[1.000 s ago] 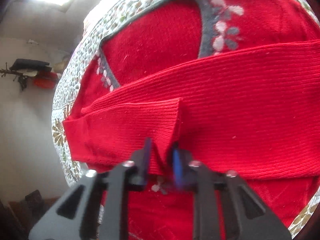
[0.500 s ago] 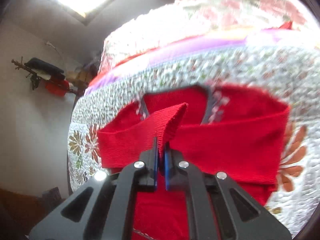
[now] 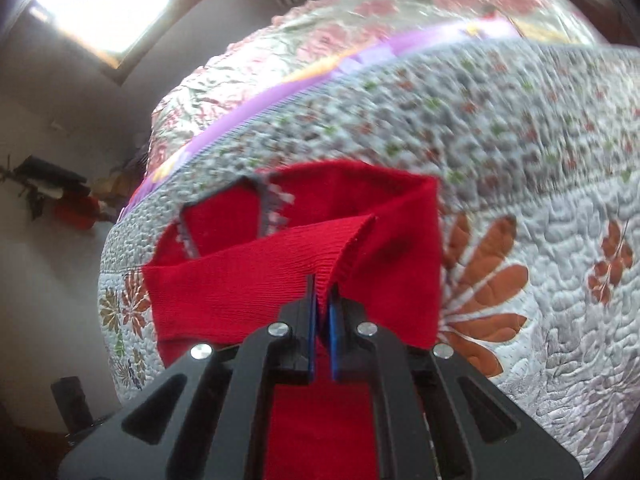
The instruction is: Fold small clothes
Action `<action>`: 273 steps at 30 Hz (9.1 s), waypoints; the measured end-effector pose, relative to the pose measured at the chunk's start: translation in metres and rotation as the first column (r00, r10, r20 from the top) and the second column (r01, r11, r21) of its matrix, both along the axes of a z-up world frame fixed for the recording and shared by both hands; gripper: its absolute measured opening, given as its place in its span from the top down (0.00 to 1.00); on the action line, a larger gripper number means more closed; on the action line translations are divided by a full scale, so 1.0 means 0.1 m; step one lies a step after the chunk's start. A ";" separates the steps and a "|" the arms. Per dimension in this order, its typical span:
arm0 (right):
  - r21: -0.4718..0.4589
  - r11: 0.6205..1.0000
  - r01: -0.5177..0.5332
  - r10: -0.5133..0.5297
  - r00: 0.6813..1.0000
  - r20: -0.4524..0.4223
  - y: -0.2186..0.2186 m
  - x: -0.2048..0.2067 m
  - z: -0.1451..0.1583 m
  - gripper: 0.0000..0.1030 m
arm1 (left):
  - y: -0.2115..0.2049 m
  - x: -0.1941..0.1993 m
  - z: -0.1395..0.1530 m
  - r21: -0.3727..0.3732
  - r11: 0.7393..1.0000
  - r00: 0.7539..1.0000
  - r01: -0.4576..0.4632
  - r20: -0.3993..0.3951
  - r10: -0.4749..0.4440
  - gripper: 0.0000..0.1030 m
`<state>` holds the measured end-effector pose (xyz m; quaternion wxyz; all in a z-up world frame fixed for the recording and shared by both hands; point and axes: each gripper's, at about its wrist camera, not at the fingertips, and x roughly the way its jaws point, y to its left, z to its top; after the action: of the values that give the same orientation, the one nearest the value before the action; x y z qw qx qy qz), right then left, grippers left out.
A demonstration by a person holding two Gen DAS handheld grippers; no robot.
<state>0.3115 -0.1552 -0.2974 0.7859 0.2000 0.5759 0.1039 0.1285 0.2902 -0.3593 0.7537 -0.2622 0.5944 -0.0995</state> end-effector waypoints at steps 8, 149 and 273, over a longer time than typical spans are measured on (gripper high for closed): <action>0.003 1.000 0.016 -0.016 0.999 -0.039 -0.16 -0.02 -0.34 0.97 | -0.04 0.07 -0.08 0.002 1.000 1.000 0.012 -0.020 -0.012 0.41; 0.262 0.960 0.096 0.006 0.932 -0.363 -0.08 -1.41 -1.00 0.88 | 0.66 0.07 -1.11 -0.486 0.802 0.920 -0.347 -0.344 0.189 0.87; -0.068 0.983 -0.172 0.181 0.967 0.180 0.07 -0.91 0.93 0.97 | 0.39 0.73 1.38 0.066 0.966 0.898 0.250 0.359 -0.257 0.97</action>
<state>0.2202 -0.1481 -0.2040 0.8286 0.1170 0.5182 0.1766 0.2015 0.3289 -0.2212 0.8337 -0.1527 0.4743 -0.2380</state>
